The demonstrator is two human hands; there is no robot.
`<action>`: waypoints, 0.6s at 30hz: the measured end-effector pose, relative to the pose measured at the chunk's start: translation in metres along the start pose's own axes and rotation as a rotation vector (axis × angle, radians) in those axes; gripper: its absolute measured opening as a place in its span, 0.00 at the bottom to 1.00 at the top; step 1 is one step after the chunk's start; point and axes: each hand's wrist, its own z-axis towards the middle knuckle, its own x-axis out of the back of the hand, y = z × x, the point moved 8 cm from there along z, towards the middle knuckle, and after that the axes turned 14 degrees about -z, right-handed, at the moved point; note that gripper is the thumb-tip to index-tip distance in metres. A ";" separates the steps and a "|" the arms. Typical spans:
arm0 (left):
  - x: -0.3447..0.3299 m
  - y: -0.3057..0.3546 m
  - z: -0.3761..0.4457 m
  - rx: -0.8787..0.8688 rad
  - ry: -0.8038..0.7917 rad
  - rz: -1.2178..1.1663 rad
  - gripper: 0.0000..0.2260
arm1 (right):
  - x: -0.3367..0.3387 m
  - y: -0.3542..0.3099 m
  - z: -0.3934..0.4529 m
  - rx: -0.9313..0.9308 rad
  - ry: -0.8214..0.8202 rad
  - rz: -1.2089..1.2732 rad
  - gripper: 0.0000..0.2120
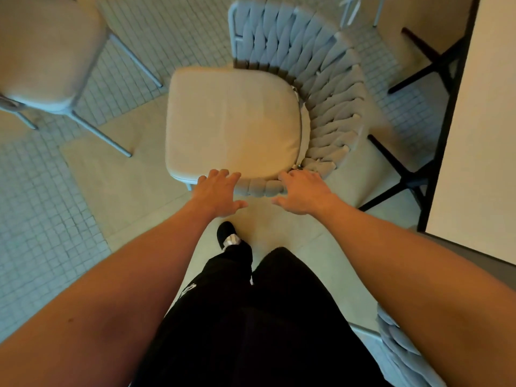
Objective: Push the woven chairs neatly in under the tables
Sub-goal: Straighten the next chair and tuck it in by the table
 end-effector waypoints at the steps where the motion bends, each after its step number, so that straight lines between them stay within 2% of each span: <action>1: -0.002 -0.001 0.011 0.002 -0.025 0.001 0.37 | -0.003 0.004 0.010 0.002 -0.028 -0.001 0.30; 6: -0.017 0.004 0.037 0.005 -0.097 0.025 0.36 | -0.014 0.016 0.028 0.036 -0.089 -0.035 0.30; 12: -0.047 0.013 0.064 0.045 -0.176 0.045 0.27 | -0.046 0.036 0.054 0.069 -0.186 -0.115 0.34; 18: -0.052 0.017 0.077 0.060 -0.187 0.048 0.24 | -0.053 0.041 0.066 0.122 -0.185 -0.186 0.35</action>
